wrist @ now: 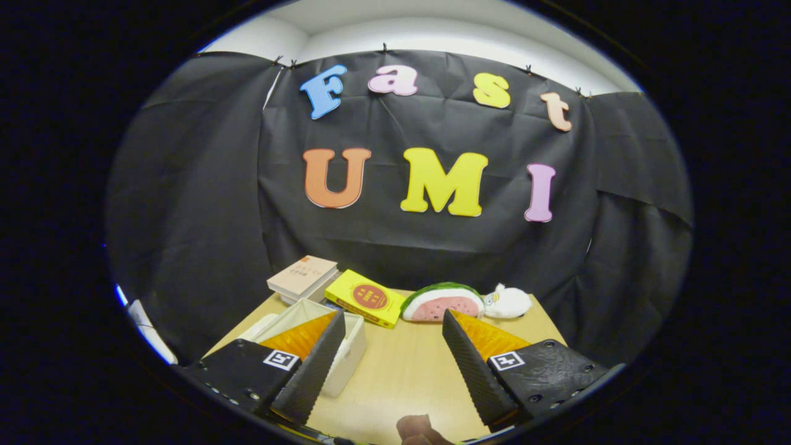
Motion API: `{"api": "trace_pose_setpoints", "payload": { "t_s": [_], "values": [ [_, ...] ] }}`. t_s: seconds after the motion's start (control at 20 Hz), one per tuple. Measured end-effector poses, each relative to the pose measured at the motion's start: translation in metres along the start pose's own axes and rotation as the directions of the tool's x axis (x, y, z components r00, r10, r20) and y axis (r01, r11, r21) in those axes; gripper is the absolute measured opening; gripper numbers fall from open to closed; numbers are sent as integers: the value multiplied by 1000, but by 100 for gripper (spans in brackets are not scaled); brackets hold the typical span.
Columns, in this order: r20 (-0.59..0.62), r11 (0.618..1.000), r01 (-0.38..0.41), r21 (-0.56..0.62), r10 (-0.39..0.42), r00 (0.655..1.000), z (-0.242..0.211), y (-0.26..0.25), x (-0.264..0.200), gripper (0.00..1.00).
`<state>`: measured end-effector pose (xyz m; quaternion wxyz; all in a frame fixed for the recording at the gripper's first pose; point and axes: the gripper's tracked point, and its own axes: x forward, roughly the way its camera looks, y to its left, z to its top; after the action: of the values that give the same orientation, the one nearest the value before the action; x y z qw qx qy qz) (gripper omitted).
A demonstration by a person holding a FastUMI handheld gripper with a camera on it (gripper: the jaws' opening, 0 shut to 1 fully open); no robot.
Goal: Open the storage box then place both shoes into the box .Put the left shoe in first, then the right shoe, with the right side of both shoes facing outward in a uniform manner.
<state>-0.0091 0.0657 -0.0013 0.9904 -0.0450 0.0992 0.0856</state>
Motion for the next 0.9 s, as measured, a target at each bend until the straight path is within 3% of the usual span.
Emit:
{"api": "trace_pose_setpoints", "payload": {
  "t_s": [0.35,0.9],
  "values": [
    [165,1000,21,15,-23,986,34,-59,-62,96],
    [176,990,120,76,-132,975,40,-110,-67,96]
  ]
}}
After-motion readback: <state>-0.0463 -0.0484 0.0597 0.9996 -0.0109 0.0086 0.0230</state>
